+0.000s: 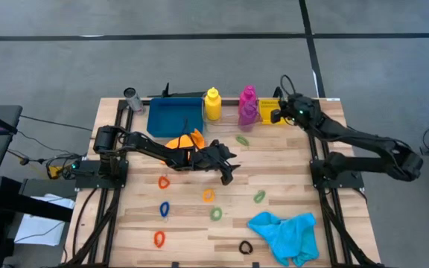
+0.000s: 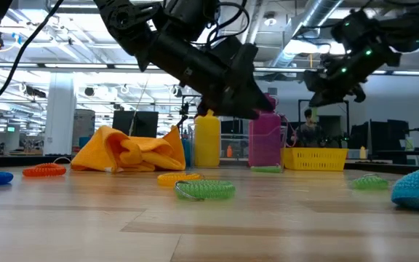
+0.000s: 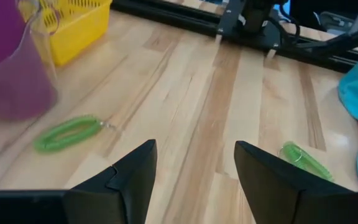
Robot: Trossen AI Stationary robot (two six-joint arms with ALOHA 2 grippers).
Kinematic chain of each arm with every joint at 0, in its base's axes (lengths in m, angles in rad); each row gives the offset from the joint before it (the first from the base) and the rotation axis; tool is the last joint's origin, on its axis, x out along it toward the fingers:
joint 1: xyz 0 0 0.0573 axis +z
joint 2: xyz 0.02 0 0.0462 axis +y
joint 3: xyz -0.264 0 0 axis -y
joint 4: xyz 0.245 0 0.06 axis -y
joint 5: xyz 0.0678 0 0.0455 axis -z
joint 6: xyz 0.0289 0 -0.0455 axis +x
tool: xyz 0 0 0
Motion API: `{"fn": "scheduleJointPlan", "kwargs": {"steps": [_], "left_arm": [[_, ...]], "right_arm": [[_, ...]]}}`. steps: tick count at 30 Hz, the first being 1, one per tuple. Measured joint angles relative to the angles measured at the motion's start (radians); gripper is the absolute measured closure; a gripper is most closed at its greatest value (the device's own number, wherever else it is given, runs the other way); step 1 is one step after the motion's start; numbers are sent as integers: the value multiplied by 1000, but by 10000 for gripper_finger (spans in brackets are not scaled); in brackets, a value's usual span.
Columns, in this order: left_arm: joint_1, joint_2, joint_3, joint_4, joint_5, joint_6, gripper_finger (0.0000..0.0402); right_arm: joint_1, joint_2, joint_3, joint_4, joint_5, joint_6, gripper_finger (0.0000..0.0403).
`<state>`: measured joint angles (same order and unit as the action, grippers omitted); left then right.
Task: Pick & Place Sports Items
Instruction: Put the green spring keychain into the yellow bin
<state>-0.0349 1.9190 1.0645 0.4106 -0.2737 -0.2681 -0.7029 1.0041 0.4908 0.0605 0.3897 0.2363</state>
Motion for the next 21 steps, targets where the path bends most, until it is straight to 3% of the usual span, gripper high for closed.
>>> {"fn": "scheduleJointPlan", "kwargs": {"steps": [9,21], "left_arm": [[-7,0,0,-30,0,-10,192],[-9,0,0,-29,19,-10,192]], "right_arm": [[-1,147,14,102,42,-19,356],[-1,160,14,124,10,-22,303]]}}
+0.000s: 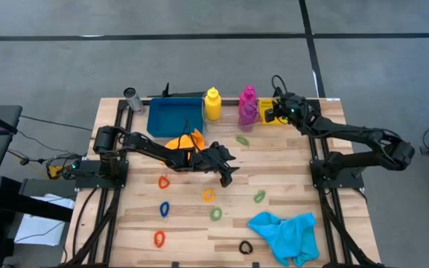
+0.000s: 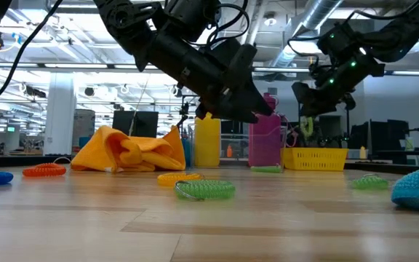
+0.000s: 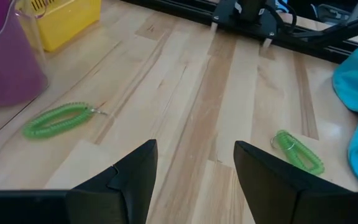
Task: Pick & Place Sports Items
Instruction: Put the green spring keychain into the yellow bin, then put the bottom right green spring keychain into the yellow bin
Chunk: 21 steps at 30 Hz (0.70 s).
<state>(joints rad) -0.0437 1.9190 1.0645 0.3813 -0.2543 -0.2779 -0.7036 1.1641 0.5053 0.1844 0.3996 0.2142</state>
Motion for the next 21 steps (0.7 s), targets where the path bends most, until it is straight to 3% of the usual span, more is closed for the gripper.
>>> {"fn": "scheduleJointPlan", "kwargs": {"steps": [9,16,18,21], "left_arm": [[0,0,0,0,0,0,192],[0,0,0,1,0,8,192],[0,0,0,1,0,9,192],[0,0,0,2,-2,9,192]], "right_arm": [[3,0,0,-1,-28,12,297],[61,0,119,-145,-263,30,297],[117,0,159,-221,-242,25,297],[230,0,180,-248,-102,2,297]]}}
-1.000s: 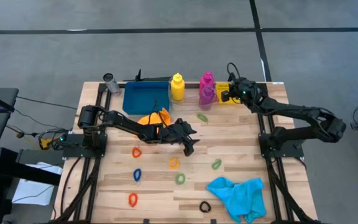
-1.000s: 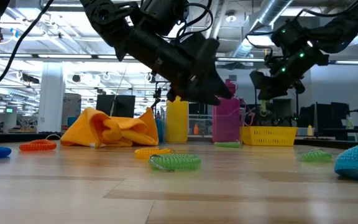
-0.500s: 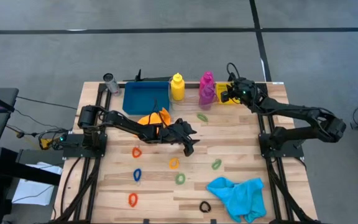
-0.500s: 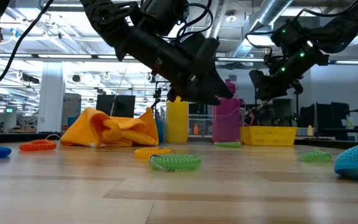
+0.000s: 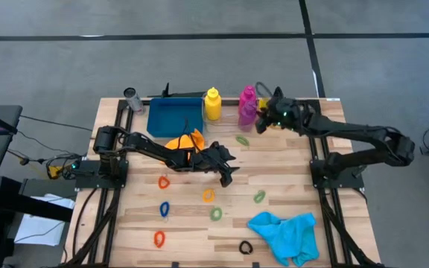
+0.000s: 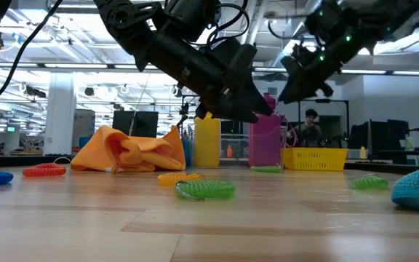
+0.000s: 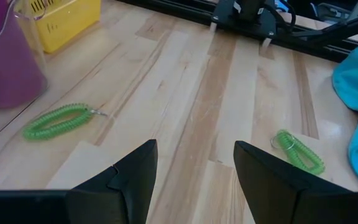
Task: Pick & Place Sports Items
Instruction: Put the bottom right green spring keychain into the yellow bin
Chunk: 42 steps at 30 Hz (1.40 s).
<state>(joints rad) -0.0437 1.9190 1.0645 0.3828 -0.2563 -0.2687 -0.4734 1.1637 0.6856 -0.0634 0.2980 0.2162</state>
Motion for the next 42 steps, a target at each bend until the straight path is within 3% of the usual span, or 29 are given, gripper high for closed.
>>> {"fn": "scheduleJointPlan", "kwargs": {"steps": [4,8,12,18,20,26,32,37,42], "left_arm": [[0,0,0,0,-29,2,192],[10,0,0,6,-33,20,192],[32,-3,0,15,-33,100,192],[68,-49,0,25,-35,239,192],[75,-68,0,24,-32,269,192],[76,-129,0,12,81,368,192],[76,-181,0,15,93,421,192],[74,-186,0,72,93,404,192],[73,-186,0,69,97,385,192]], "right_arm": [[147,0,0,-1,217,-41,297],[254,-1,0,-4,279,-77,297],[336,-2,0,-52,259,-81,297],[410,-2,0,-193,75,-19,297],[444,-2,-9,-214,57,20,297],[603,-2,-83,-212,187,127,297],[782,-2,-168,-202,254,267,297],[871,-2,-245,-24,249,273,297],[915,-2,-316,196,65,239,297]]}}
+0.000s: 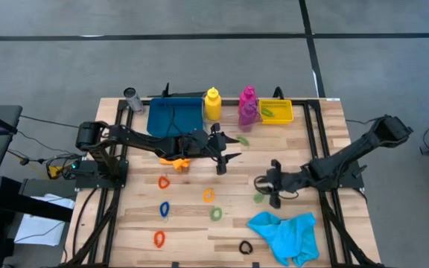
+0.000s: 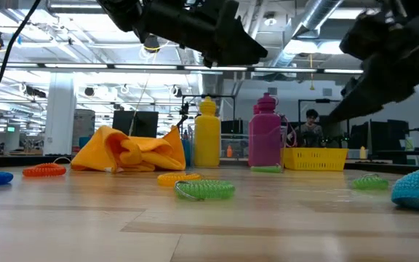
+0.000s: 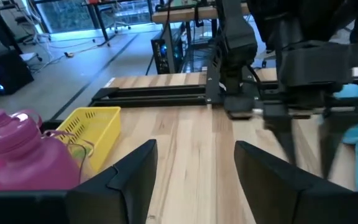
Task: Pick & Place Sports Items
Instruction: Put the bottom right green spring keychain into the yellow bin
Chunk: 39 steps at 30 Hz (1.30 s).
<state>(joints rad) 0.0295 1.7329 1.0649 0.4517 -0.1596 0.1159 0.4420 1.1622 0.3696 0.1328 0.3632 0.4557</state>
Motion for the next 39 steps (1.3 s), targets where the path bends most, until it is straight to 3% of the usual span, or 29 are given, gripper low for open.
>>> {"fn": "scheduleJointPlan", "kwargs": {"steps": [4,8,27,39], "left_arm": [[-3,0,0,-12,0,-43,192],[-6,0,0,-26,-1,-53,192],[-16,1,0,-70,-5,-54,192],[-16,1,0,-56,-5,-47,192]], "right_arm": [[7,0,-75,138,-122,-3,297],[7,0,-130,148,-179,-3,297],[6,14,-195,96,-120,-33,297],[6,228,-192,287,-103,-64,297]]}}
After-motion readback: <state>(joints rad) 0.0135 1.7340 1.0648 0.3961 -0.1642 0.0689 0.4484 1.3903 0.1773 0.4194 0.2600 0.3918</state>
